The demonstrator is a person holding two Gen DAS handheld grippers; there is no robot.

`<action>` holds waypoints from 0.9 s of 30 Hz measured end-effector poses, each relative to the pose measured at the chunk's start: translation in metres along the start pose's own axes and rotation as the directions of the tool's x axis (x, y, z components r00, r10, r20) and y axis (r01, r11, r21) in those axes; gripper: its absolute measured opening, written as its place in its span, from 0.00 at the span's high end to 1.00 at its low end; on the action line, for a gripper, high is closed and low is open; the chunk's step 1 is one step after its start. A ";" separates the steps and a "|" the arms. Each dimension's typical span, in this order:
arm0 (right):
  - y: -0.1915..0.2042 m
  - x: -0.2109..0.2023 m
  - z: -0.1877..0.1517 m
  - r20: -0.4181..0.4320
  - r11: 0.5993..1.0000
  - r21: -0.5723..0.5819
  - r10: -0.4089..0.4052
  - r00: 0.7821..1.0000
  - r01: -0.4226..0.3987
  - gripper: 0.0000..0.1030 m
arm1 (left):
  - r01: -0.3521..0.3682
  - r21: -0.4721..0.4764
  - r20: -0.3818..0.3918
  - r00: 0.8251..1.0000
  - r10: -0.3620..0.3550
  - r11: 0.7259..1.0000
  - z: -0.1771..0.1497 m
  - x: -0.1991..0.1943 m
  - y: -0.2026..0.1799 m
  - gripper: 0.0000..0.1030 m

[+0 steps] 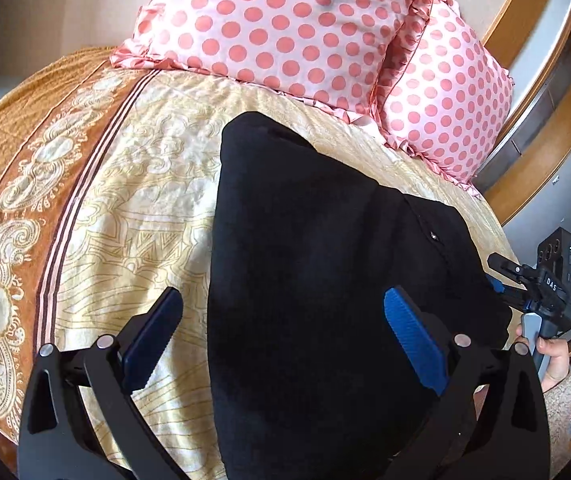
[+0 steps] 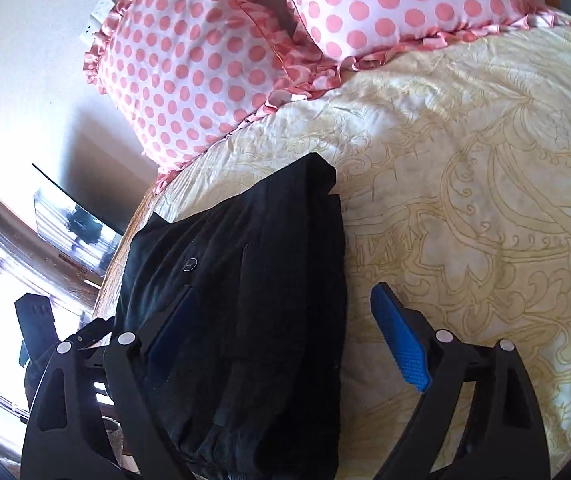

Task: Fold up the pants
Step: 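Grasp the edge of the folded trousers with the right gripper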

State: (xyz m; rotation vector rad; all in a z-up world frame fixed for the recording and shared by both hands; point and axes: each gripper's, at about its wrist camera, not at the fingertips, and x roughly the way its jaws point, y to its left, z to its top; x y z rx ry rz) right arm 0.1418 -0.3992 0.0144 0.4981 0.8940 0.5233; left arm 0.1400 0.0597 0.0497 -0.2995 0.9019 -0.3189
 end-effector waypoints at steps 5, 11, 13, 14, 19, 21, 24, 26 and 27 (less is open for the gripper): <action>0.001 0.013 0.004 -0.037 1.000 -0.027 -0.011 0.999 0.010 0.17 | 0.009 -0.002 -0.036 0.999 -0.009 1.000 -0.006 0.008 0.003 0.02; 0.012 0.018 -0.001 -0.061 0.996 -0.090 0.007 0.998 -0.013 0.25 | 0.016 0.016 -0.051 0.999 -0.015 1.000 -0.009 0.013 -0.002 0.02; 0.010 0.018 0.000 -0.059 0.997 -0.079 0.015 0.998 -0.020 0.30 | 0.018 0.021 -0.053 0.998 -0.016 1.000 -0.009 0.014 -0.003 0.02; 0.010 0.018 0.001 -0.060 0.997 -0.075 0.026 0.998 -0.031 0.36 | 0.020 0.022 -0.053 0.998 -0.019 1.000 -0.009 0.014 -0.003 0.02; 0.040 0.007 -0.009 -0.011 0.967 -0.254 0.016 1.000 -0.018 0.50 | 0.020 0.028 -0.048 0.999 -0.019 0.999 -0.009 0.015 -0.004 0.02; 0.056 0.006 -0.017 0.006 0.934 -0.356 -0.018 1.000 0.019 0.50 | 0.016 0.031 -0.048 0.999 -0.014 0.999 -0.008 0.015 -0.005 0.02; 0.047 0.011 -0.013 -0.007 0.952 -0.303 -0.057 0.998 0.052 0.50 | 0.016 0.031 -0.049 0.999 -0.014 0.999 -0.008 0.015 -0.006 0.02; 0.031 0.013 -0.008 -0.026 0.975 -0.216 -0.047 0.999 0.041 0.50 | 0.022 0.027 -0.051 0.998 -0.020 0.999 -0.008 0.015 -0.005 0.02; 0.025 0.015 -0.006 -0.035 0.982 -0.186 -0.043 0.998 0.036 0.49 | 0.030 0.021 -0.054 0.998 -0.029 0.999 -0.008 0.015 -0.004 0.02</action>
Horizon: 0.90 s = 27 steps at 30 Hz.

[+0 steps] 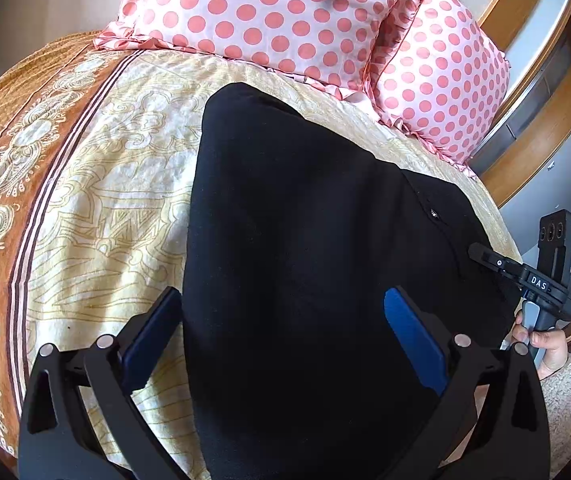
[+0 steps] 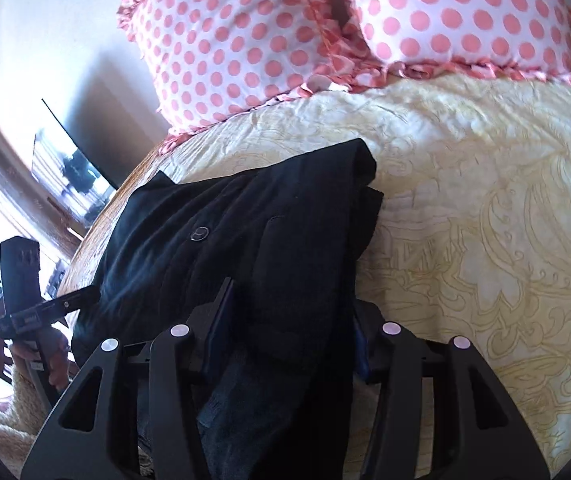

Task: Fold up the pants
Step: 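Grasp the edge of the folded trousers with the right gripper, then lift the trouser edge with the right gripper and fold it over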

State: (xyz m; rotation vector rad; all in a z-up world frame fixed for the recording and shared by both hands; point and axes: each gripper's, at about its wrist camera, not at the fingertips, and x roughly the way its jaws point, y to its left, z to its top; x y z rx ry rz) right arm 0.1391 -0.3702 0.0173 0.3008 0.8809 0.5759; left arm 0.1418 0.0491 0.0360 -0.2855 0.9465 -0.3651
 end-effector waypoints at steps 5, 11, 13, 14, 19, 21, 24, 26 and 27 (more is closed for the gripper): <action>-0.004 0.005 0.000 -0.009 1.000 0.022 0.012 1.000 -0.012 0.44 | 0.073 -0.067 -0.015 0.997 -0.074 0.995 0.007 -0.002 0.013 0.02; -0.001 -0.009 0.001 0.079 0.985 0.011 0.169 0.982 -0.170 0.76 | 0.130 -0.129 -0.021 0.991 -0.134 0.983 0.024 0.000 0.025 0.02; 0.004 -0.011 0.001 0.087 0.986 -0.011 0.167 0.982 -0.166 0.76 | 0.135 -0.144 -0.035 0.989 -0.142 0.980 0.029 0.005 0.027 0.04; 0.004 -0.010 0.002 0.080 0.988 -0.011 0.153 0.985 -0.152 0.76 | 0.135 -0.153 -0.042 0.989 -0.143 0.979 0.031 0.007 0.028 0.04; -0.006 -0.006 0.001 0.079 0.983 0.038 0.174 0.982 -0.177 0.77 | 0.102 -0.162 -0.065 0.991 -0.114 0.981 0.035 0.014 0.027 0.40; -0.006 -0.006 0.002 0.081 0.983 0.041 0.178 0.981 -0.182 0.77 | 0.056 -0.158 -0.059 0.996 -0.066 0.986 0.036 0.015 0.029 0.65; -0.008 -0.007 0.002 0.096 0.975 0.061 0.206 0.974 -0.212 0.77 | 0.094 -0.148 -0.036 0.994 -0.100 0.985 0.037 0.011 0.030 0.88; -0.011 -0.008 0.004 0.115 0.964 0.083 0.241 0.964 -0.251 0.78 | 0.088 -0.122 -0.014 0.996 -0.090 0.989 0.037 0.006 0.026 0.90; -0.012 -0.010 0.005 0.126 0.957 0.095 0.263 0.957 -0.276 0.79 | 0.082 -0.105 0.001 0.997 -0.082 0.991 0.038 0.003 0.023 0.91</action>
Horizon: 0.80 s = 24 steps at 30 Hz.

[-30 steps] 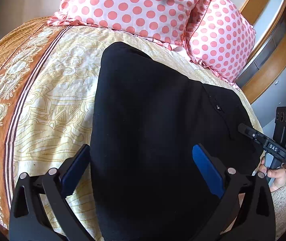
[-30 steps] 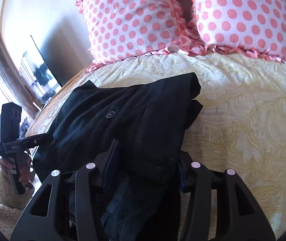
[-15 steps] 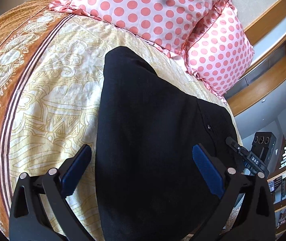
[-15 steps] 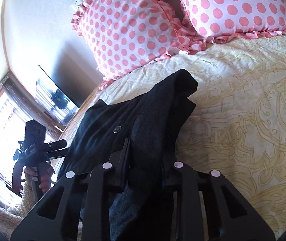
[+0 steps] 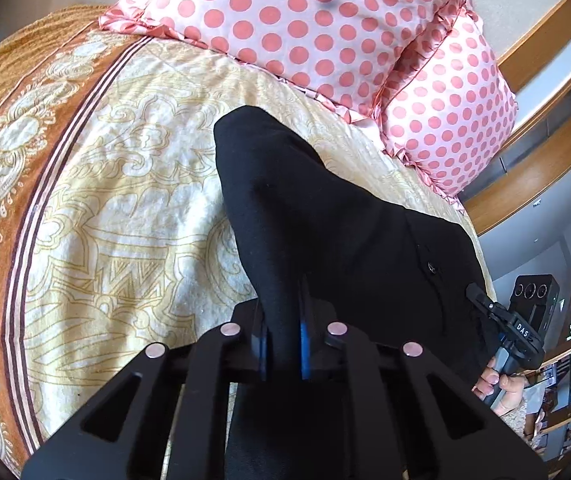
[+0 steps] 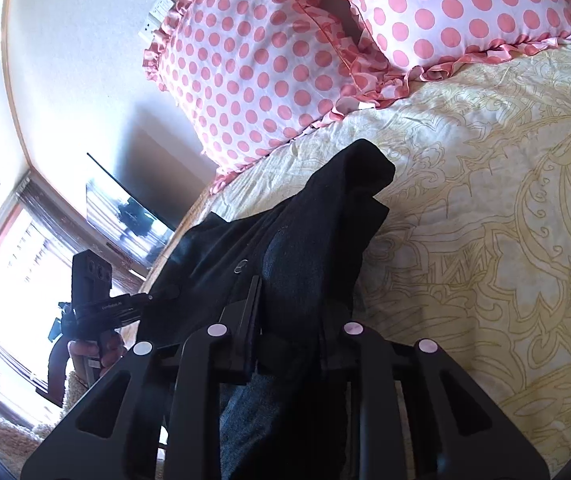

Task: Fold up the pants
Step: 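Lift the trouser edge with the right gripper and fold it over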

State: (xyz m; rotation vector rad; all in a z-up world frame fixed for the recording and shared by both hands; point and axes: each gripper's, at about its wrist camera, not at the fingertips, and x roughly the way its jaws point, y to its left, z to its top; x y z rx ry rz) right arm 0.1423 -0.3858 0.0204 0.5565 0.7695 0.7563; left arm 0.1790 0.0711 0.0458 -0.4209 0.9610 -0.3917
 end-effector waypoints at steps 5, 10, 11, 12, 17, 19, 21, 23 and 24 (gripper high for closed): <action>0.003 -0.004 0.012 0.023 0.998 0.020 0.064 0.998 -0.064 0.80 | 0.011 0.064 0.095 0.995 -0.017 0.998 0.012 -0.017 -0.022 0.91; 0.012 0.000 0.041 0.058 0.996 -0.004 0.092 0.994 -0.092 0.81 | -0.004 0.138 0.172 0.985 -0.020 0.990 0.038 -0.020 -0.049 0.91; 0.013 0.002 0.050 0.066 0.996 -0.009 0.088 0.994 -0.087 0.81 | -0.006 0.146 0.189 0.982 -0.022 0.989 0.046 -0.020 -0.054 0.91; 0.013 0.005 0.059 0.075 0.996 -0.013 0.084 0.994 -0.083 0.81 | -0.007 0.151 0.207 0.978 -0.025 0.988 0.055 -0.020 -0.057 0.91; -0.002 0.028 0.105 0.122 1.000 0.014 0.018 0.992 -0.020 0.81 | -0.075 0.145 0.273 0.961 0.033 0.987 0.106 0.009 -0.053 0.91; -0.014 0.046 0.118 0.104 0.999 0.033 -0.037 0.994 0.034 0.81 | -0.123 0.123 0.239 0.967 0.090 0.985 0.122 0.037 -0.041 0.90; -0.028 0.069 0.122 0.061 0.991 0.050 -0.127 0.990 0.124 0.81 | -0.163 0.082 0.187 0.971 0.146 0.983 0.129 0.066 -0.026 0.90; -0.042 0.086 0.120 0.012 0.971 0.063 -0.232 0.973 0.231 0.79 | -0.209 0.050 0.159 0.967 0.198 0.977 0.129 0.085 -0.012 0.87; -0.047 0.089 0.119 0.001 0.963 0.074 -0.261 0.965 0.261 0.75 | -0.219 0.038 0.159 0.965 0.210 0.975 0.127 0.089 -0.007 0.80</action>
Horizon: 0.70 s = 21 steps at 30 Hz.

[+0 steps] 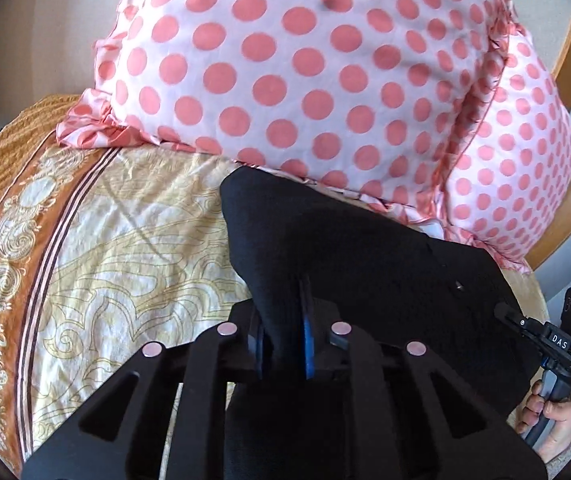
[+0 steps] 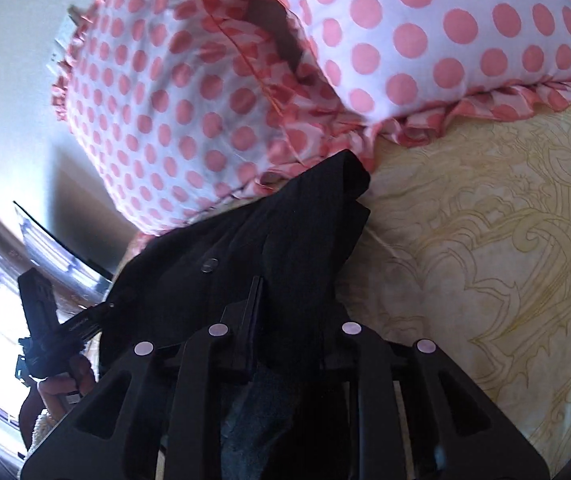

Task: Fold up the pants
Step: 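Lift the trouser edge with the right gripper and fold it over, then open the right gripper and release the folded trousers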

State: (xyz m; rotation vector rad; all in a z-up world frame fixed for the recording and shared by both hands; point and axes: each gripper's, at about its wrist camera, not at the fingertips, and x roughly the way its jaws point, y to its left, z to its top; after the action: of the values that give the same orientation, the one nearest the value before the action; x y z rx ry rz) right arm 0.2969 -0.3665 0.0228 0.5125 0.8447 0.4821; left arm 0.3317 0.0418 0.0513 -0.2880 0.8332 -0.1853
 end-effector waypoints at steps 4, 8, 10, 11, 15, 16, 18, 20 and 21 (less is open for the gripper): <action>0.001 -0.012 -0.003 0.007 0.987 -0.061 -0.149 0.989 0.149 0.38 | -0.044 -0.043 0.034 0.998 0.045 0.998 -0.005 -0.017 0.014 0.33; 0.017 -0.066 -0.013 0.197 0.967 -0.145 -0.177 0.964 0.208 0.38 | 0.046 -0.061 0.135 0.990 -0.038 0.997 -0.012 -0.071 0.016 0.24; 0.030 -0.082 -0.023 0.193 0.981 -0.183 -0.031 0.981 0.067 0.38 | 0.172 -0.005 0.119 0.978 -0.170 0.985 -0.024 -0.091 0.000 0.22; 0.038 -0.085 -0.031 0.170 0.979 -0.206 0.035 0.985 0.001 0.38 | 0.239 0.024 0.094 0.966 -0.241 0.971 -0.034 -0.098 -0.010 0.21; 0.048 -0.060 -0.055 0.000 0.980 -0.151 0.133 0.991 -0.132 0.27 | 0.347 0.054 -0.061 0.937 -0.344 0.936 -0.063 -0.078 -0.045 0.15; 0.043 -0.047 -0.057 -0.030 0.988 -0.112 0.100 0.995 -0.103 0.27 | 0.302 0.054 -0.099 0.950 -0.296 0.952 -0.069 -0.066 -0.046 0.15; 0.028 -0.030 -0.064 -0.076 0.996 -0.053 0.072 0.995 -0.076 0.27 | 0.228 0.050 -0.169 0.962 -0.217 0.972 -0.079 -0.041 -0.044 0.16; 0.026 -0.032 -0.065 -0.058 0.996 -0.049 0.078 0.995 -0.081 0.27 | 0.206 0.052 -0.137 0.971 -0.197 0.977 -0.082 -0.038 -0.044 0.16; 0.031 -0.034 -0.064 -0.059 0.997 -0.056 0.055 0.997 -0.059 0.26 | 0.179 0.065 -0.133 0.976 -0.170 0.982 -0.083 -0.039 -0.048 0.16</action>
State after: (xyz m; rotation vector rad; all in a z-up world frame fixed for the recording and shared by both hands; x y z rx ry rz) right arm 0.2203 -0.3472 0.0252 0.4724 0.8707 0.5744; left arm 0.2414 -0.0075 0.0406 -0.2795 0.9248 -0.4029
